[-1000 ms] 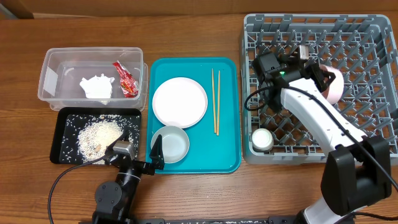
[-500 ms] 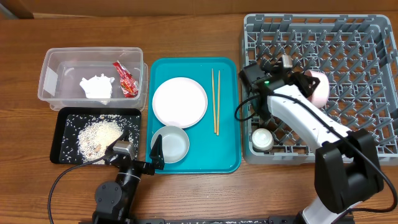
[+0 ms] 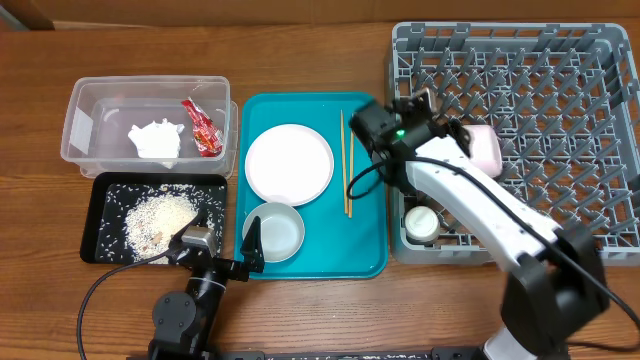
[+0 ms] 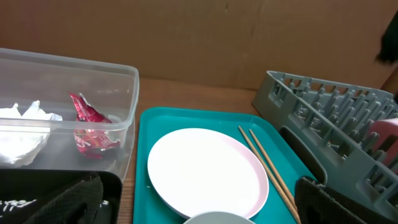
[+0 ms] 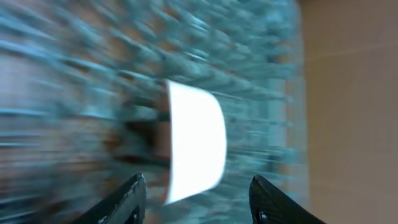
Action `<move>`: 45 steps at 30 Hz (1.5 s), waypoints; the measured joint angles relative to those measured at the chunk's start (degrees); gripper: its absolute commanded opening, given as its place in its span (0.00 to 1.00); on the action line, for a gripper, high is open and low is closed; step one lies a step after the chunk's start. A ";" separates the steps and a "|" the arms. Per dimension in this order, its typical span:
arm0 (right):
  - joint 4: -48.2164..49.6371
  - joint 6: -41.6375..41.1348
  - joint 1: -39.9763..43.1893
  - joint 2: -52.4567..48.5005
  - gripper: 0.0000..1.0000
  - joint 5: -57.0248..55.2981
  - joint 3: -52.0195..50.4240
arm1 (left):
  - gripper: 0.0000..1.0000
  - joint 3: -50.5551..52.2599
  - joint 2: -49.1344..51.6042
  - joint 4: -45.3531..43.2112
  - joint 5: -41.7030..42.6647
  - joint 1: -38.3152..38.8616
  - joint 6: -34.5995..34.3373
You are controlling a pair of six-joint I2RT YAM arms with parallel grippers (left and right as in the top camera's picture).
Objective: Sort waste into correct bins and load items into the dishwasher
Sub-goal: 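Release pink-white bowl and move right gripper to grey bowl on teal tray, then grasp rim of grey bowl with right gripper and lift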
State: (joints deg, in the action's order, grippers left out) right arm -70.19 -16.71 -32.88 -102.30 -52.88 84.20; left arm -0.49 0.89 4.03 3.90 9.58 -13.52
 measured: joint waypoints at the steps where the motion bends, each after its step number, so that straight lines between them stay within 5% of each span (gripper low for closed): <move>1: 0.26 -0.79 -0.70 1.22 0.55 4.28 1.51 | 1.00 0.00 0.00 0.00 0.00 0.00 0.00; 10: 12.81 -4.39 -7.06 8.15 0.54 53.48 5.64 | 1.00 0.00 0.00 0.00 0.00 0.00 0.00; 15: 19.67 -10.23 -10.45 7.06 0.51 62.60 0.74 | 1.00 0.00 0.00 0.00 0.00 0.00 0.00; 25: 26.38 -27.02 -16.13 -4.63 0.46 62.77 -9.90 | 1.00 0.00 0.00 0.00 0.00 0.00 0.00; 27: 27.56 -28.94 -16.46 -6.56 0.17 62.55 -10.73 | 1.00 0.00 0.00 0.00 0.00 0.00 0.00; 29: 27.56 -30.88 -16.79 -7.98 0.06 62.58 -10.86 | 1.00 0.00 0.00 0.00 0.00 0.00 0.00; 37: 22.82 -33.14 -17.03 -7.28 0.04 57.79 -10.93 | 1.00 0.00 0.00 0.00 0.00 0.00 0.00; 45: 12.50 -33.24 -16.02 11.47 0.04 32.63 -10.25 | 1.00 0.00 0.00 -0.02 0.00 0.00 0.00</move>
State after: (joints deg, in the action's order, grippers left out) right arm -57.69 -49.95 -48.90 -90.83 -20.25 73.95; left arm -0.49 0.89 4.01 3.90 9.58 -13.52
